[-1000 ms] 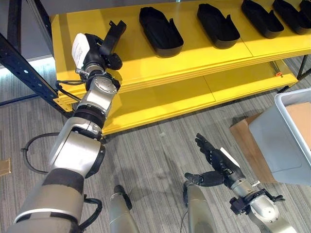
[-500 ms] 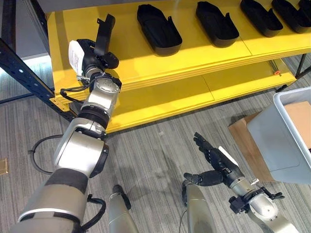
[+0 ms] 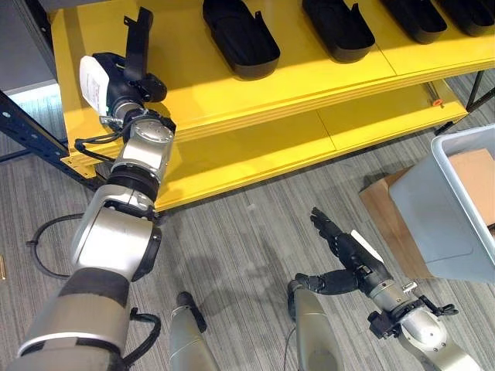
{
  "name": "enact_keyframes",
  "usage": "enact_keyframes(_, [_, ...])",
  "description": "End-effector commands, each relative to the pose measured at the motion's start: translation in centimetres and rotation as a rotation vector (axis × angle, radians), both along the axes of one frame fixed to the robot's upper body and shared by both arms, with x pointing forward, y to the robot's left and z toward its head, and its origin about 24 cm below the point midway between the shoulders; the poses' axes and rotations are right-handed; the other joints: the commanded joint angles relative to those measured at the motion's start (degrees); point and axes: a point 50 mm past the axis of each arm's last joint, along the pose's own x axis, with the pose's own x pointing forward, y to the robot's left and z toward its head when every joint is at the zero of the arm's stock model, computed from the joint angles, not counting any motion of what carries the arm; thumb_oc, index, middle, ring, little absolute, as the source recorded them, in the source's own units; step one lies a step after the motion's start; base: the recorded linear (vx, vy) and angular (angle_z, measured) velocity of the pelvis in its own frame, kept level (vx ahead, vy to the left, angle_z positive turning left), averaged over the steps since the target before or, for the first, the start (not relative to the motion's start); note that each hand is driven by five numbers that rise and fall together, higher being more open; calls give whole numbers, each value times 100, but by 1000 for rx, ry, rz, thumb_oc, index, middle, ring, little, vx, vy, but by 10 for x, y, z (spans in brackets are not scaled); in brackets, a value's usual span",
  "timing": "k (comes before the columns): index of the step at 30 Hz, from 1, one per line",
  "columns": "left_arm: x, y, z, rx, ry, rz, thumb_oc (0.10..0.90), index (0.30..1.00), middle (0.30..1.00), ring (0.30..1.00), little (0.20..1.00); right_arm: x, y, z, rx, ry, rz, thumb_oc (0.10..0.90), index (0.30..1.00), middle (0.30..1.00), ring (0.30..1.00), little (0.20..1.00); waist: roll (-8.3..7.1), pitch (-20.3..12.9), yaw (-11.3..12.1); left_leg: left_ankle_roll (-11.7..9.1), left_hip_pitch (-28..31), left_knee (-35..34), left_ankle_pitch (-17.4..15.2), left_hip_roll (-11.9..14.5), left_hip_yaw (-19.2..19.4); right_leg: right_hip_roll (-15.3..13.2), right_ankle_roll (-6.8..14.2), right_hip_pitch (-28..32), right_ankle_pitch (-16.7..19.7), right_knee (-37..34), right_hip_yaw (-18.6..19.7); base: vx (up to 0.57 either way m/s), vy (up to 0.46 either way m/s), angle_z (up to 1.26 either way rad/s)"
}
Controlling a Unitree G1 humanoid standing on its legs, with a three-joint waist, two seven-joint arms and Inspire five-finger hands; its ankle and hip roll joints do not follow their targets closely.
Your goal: Move parts from the plastic box to the shelf.
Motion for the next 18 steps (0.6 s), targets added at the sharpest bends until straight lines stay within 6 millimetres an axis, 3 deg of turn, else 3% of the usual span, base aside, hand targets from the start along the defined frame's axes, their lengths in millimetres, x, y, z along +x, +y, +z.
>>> enact_keyframes(1, [-22, 15, 92, 97, -314, 99, 400, 300, 300, 300, 300, 3, 7, 49, 77, -261, 74, 900, 1000, 1000, 1000, 1000, 193, -321, -2, -69, 82, -282, 46, 126, -345, -94, -229, 286, -301, 47, -48, 35, -3, 0])
enact_keyframes(14, [-32, 32, 110, 188, -316, 128, 400, 300, 300, 300, 300, 0, 2, 47, 58, -248, 77, 900, 1000, 1000, 1000, 1000, 245, -398, 21, -70, -21, -180, 19, 152, -367, -106, -225, 174, -317, 139, -32, 0, 1, -1])
enact_keyframes(15, [-31, 32, 109, 195, -295, 117, 557, 520, 520, 520, 520, 0, 2, 46, 57, -243, 76, 900, 1000, 1000, 1000, 1000, 251, -402, 16, -71, -28, -178, 22, 157, -363, -105, -224, 175, -316, 134, -30, 0, 0, 0])
enact_keyframes(16, [-31, 32, 109, 181, -300, 104, 900, 1000, 1000, 1000, 1000, 0, 1, 46, 58, -242, 73, 900, 1000, 1000, 1000, 1000, 247, -407, 11, -72, -26, -181, 20, 158, -362, -104, -222, 171, -317, 137, -32, 0, 0, 0])
enact_keyframes(18, [-26, 26, 106, 126, -303, 10, 900, 1000, 1000, 1000, 1000, 0, -1, 43, 53, -224, 61, 900, 1000, 1000, 1000, 1000, 253, -418, 5, -77, -22, -195, 25, 151, -361, -99, -223, 172, -314, 130, -24, 0, 0, 0])
